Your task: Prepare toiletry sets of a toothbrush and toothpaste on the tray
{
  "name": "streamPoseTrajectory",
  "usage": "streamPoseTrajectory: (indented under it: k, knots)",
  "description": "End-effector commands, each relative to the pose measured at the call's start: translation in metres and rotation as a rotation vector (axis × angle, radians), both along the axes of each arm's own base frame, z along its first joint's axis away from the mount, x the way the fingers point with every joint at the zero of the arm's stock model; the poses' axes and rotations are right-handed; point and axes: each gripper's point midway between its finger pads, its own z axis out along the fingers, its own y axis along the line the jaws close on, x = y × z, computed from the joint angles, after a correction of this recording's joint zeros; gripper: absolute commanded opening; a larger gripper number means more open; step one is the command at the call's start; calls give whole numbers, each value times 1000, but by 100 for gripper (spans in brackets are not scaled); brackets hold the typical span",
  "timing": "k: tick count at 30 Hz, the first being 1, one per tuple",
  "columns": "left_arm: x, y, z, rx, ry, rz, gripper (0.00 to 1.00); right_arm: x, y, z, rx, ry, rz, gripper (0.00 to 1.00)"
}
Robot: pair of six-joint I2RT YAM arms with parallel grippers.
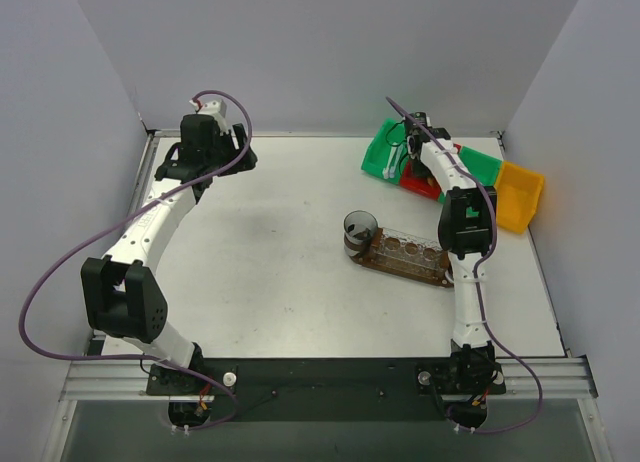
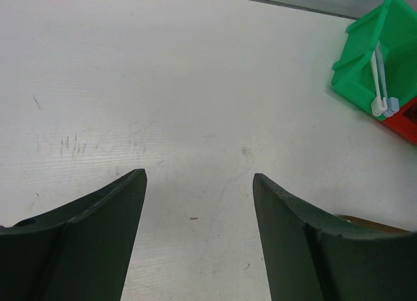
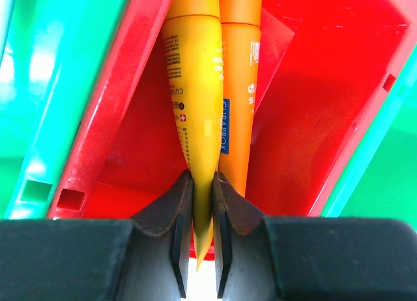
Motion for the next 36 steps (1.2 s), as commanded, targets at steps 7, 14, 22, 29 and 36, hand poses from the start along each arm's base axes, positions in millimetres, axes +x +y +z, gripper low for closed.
streamPoseTrajectory:
  k: [7,14,22,29,36]
  knots:
    - [4,-12,40,-28,-139,-99,77,2,-5,85,10,-149,-1,0]
    - [3,-28,51,-54,-184,-201,77,-11,10,124,104,-213,38,0]
    - [-10,-55,67,-67,-257,-409,77,-52,40,173,299,-241,133,0]
    - [-53,-99,61,3,-301,-672,77,-116,106,208,650,-145,284,0]
    - [-99,-135,54,188,-355,-829,75,-192,151,232,875,38,363,0]
